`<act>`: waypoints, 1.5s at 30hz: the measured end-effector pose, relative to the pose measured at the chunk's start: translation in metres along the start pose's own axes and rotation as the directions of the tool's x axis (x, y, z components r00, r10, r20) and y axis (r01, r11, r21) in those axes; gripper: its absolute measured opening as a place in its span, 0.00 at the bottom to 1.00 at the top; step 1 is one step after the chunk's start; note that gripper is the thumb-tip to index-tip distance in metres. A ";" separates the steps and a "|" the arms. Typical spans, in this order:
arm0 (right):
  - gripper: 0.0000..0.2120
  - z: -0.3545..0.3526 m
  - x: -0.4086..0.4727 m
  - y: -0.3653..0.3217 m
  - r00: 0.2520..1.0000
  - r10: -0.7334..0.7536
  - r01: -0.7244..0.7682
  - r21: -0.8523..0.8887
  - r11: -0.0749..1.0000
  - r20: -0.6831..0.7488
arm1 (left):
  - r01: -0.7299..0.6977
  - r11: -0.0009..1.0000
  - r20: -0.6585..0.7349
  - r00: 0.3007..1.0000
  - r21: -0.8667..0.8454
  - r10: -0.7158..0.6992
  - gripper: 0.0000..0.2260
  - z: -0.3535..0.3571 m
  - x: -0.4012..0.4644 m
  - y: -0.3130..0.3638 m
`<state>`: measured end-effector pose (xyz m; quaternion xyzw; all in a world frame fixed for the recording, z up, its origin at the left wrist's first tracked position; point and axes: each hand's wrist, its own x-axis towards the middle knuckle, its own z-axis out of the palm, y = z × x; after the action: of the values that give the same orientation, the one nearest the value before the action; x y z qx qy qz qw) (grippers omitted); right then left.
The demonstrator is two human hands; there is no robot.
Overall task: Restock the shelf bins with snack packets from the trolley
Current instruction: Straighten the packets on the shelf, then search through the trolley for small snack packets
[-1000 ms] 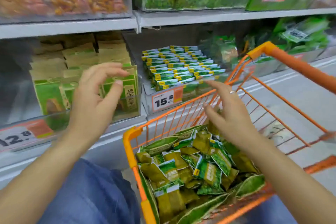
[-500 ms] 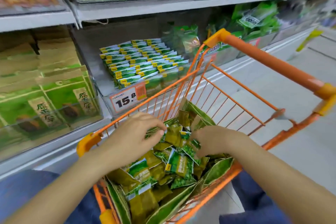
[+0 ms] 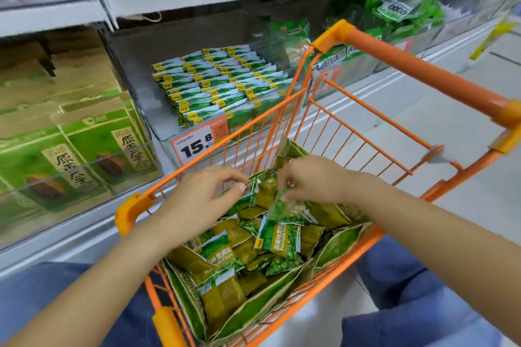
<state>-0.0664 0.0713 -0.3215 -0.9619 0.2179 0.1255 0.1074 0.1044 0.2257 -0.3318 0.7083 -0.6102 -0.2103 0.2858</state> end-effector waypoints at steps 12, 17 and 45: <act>0.09 -0.018 -0.005 -0.031 0.976 0.205 0.028 0.973 0.229 -0.076 | 0.162 0.800 -0.132 0.948 -0.578 -0.288 0.07 -0.015 0.006 0.022; 0.17 -0.016 0.003 -0.043 0.953 0.195 0.164 0.935 0.313 -0.232 | 0.114 0.677 -0.162 0.930 -0.728 -0.331 0.12 -0.011 0.008 0.026; 0.25 -0.032 0.105 0.002 0.869 -0.041 0.127 0.143 0.982 -0.494 | 0.326 0.762 -0.290 0.938 0.559 -0.189 0.14 -0.136 0.100 -0.005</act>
<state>0.0306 0.0198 -0.3213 -0.9581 0.2058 -0.1455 0.1362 0.2123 0.1476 -0.2286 0.8579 -0.5064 0.0340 0.0796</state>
